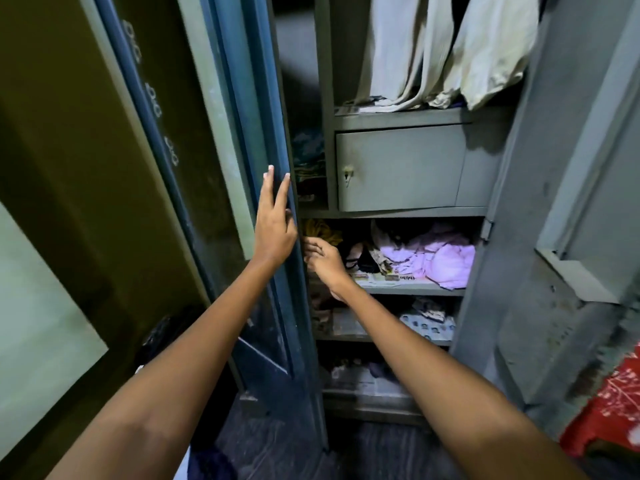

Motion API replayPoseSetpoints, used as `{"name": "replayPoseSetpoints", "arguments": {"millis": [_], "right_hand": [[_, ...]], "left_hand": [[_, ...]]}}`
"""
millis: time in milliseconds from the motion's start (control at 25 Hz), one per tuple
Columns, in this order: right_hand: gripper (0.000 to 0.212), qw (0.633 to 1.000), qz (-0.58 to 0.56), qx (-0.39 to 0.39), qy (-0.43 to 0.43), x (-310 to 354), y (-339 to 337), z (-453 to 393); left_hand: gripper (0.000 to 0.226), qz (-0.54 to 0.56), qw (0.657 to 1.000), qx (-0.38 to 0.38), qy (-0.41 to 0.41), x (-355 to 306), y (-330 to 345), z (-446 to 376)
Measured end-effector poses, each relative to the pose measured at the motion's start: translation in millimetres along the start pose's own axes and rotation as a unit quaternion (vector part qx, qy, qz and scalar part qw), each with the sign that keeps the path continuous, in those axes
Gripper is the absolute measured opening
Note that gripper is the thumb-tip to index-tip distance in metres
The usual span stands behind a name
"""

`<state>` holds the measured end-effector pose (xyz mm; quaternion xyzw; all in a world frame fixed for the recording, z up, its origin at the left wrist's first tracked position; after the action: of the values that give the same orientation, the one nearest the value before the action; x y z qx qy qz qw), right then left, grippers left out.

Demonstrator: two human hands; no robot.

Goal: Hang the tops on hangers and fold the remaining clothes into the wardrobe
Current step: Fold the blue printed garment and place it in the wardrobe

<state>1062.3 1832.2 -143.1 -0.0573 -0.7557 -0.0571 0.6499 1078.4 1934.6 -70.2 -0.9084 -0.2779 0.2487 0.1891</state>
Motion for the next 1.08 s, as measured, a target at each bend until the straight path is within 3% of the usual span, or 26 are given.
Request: {"name": "replayPoseSetpoints", "arguments": {"millis": [240, 440, 720, 1080], "right_hand": [[0.031, 0.996, 0.03, -0.081, 0.008, -1.9, -45.1, -75.8], [0.023, 0.989, 0.079, -0.128, 0.009, -8.3, -67.0, -136.6], [0.033, 0.991, 0.07, -0.105, 0.033, -22.7, -82.2, -187.2], [0.064, 0.994, 0.089, -0.045, 0.039, -23.7, -75.0, -195.3]], "left_hand": [[0.074, -0.053, 0.998, 0.034, 0.008, 11.0, 69.2, -47.9], [0.082, -0.106, 0.994, 0.019, -0.014, 24.4, 110.5, -82.0], [0.092, -0.091, 0.994, 0.054, -0.029, 31.8, 136.1, -110.2], [0.094, -0.031, 0.994, 0.05, -0.091, 31.8, 148.1, -125.4]]}}
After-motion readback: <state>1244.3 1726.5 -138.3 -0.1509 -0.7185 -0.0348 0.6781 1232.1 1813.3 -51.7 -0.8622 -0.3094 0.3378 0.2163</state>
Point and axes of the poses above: each hand's wrist, its own z-axis away from the middle knuckle, its own y-axis out of the palm, x = y × z, the point moved 1 cm from there along -z, towards the middle knuckle, and after that the axes turned 1 degree about z, right-handed, at the moved point
